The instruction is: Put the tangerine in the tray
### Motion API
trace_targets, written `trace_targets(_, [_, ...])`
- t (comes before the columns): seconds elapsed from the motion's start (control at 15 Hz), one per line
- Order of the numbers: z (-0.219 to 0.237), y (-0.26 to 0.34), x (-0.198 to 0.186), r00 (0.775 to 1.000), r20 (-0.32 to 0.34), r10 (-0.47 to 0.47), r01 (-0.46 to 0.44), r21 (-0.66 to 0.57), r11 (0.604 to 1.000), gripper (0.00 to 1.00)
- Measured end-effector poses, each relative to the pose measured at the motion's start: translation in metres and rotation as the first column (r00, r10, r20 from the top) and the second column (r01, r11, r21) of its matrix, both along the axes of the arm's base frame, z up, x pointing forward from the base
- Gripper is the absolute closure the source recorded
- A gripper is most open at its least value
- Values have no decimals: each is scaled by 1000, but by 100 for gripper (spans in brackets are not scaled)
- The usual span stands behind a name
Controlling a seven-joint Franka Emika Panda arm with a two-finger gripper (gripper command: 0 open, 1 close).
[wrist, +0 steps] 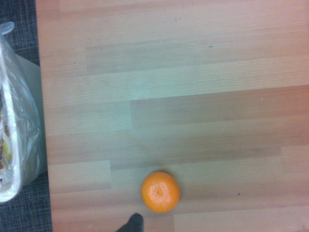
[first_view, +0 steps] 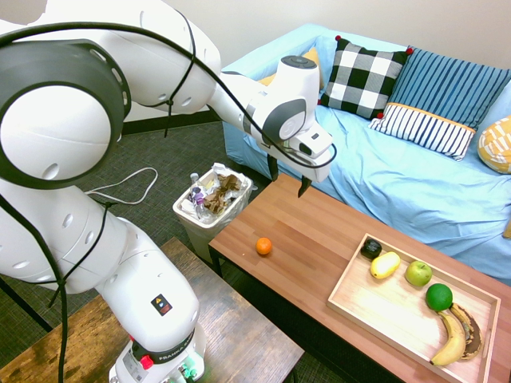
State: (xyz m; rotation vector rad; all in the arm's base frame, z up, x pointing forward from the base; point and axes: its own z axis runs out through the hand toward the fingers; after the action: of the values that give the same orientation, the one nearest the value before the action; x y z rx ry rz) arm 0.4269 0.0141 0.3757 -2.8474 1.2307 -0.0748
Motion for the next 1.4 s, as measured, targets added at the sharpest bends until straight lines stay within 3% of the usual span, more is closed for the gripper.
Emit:
trace_targets(0.4, [-35,12,5,999,-49,16,-16,-3,1000,0])
trace_targets(0.67, [-107,29,9,997,-71,-7,6,-6,1000,0])
trace_targets(0.93, [-175,36,5,990,-137,-9,6,-24,1000,0])
trace_targets(1.4, [-256,53,-4,976,-218,-5,-8,-61,998,0])
